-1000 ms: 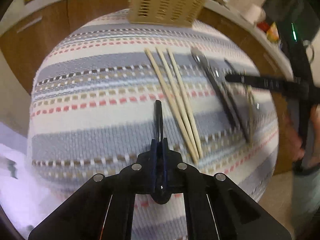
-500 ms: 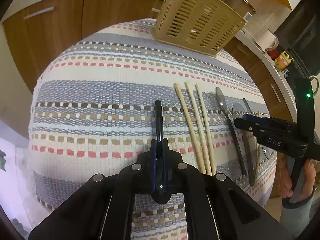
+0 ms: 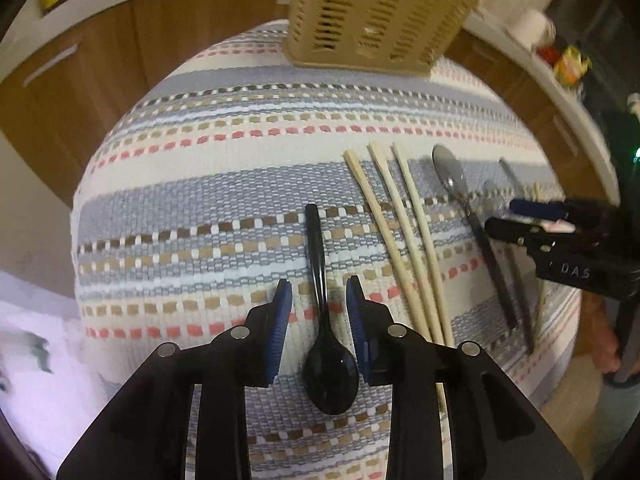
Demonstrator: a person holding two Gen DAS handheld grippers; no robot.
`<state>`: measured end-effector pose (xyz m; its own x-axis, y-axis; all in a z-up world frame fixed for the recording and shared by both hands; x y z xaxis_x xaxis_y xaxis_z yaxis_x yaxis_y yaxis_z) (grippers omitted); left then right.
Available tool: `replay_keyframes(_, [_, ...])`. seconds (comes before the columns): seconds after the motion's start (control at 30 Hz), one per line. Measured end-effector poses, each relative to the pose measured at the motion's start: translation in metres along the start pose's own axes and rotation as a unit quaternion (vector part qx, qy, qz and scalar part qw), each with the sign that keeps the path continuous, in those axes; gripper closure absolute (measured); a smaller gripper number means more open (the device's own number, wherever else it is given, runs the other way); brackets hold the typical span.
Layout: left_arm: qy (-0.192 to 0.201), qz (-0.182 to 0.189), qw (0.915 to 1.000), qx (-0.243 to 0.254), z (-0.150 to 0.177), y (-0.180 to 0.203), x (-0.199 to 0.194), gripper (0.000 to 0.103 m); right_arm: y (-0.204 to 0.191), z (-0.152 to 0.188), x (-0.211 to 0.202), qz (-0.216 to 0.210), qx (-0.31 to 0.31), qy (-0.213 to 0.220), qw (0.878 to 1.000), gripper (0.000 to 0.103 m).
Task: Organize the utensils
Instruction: 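Carry the black spoon with the left tool while the right tool carries the clear spoon to the basket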
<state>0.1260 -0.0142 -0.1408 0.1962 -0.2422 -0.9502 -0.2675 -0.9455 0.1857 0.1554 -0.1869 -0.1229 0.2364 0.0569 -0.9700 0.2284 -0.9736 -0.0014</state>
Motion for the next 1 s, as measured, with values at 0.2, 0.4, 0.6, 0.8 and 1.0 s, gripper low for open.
replay_keyframes(0.2, [-0.038, -0.048, 0.9966, 0.056, -0.003, 0.012, 0.006, 0.070, -0.015, 0.003, -0.001, -0.002, -0.009, -0.013, 1.000, 0.053])
replay_keyframes(0.4, [-0.050, -0.070, 0.9939, 0.069, -0.013, 0.014, 0.008, 0.091, -0.025, 0.002, -0.004, 0.009, -0.011, -0.014, 1.000, 0.069])
replay_keyframes(0.6, [-0.014, -0.033, 0.9983, 0.047, -0.019, 0.012, 0.003, 0.098, -0.019, 0.001, -0.006, 0.003, -0.017, 0.001, 1.000, 0.074])
replay_keyframes(0.8, [0.078, 0.048, 0.9958, 0.003, -0.029, 0.010, -0.033, 0.098, -0.010, 0.011, -0.037, -0.037, -0.013, 0.082, 0.996, 0.074])
replay_keyframes(1.0, [0.181, 0.102, 0.9775, -0.033, -0.041, 0.009, -0.086, 0.098, 0.007, 0.019, -0.084, -0.097, 0.013, 0.170, 0.981, 0.074])
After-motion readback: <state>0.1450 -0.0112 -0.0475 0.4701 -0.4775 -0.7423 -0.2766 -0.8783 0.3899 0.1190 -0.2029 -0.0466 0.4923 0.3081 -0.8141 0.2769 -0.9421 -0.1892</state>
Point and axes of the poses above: each gripper's, at about its wrist camera, not at the fingertips, and x roughly the way its jaws point, y to its right, z to its underside, the point moved 8 cm from there along x, roughly the way its jaws point, and after that the axes turned 9 degrees about -y, right-handed, at the moved point
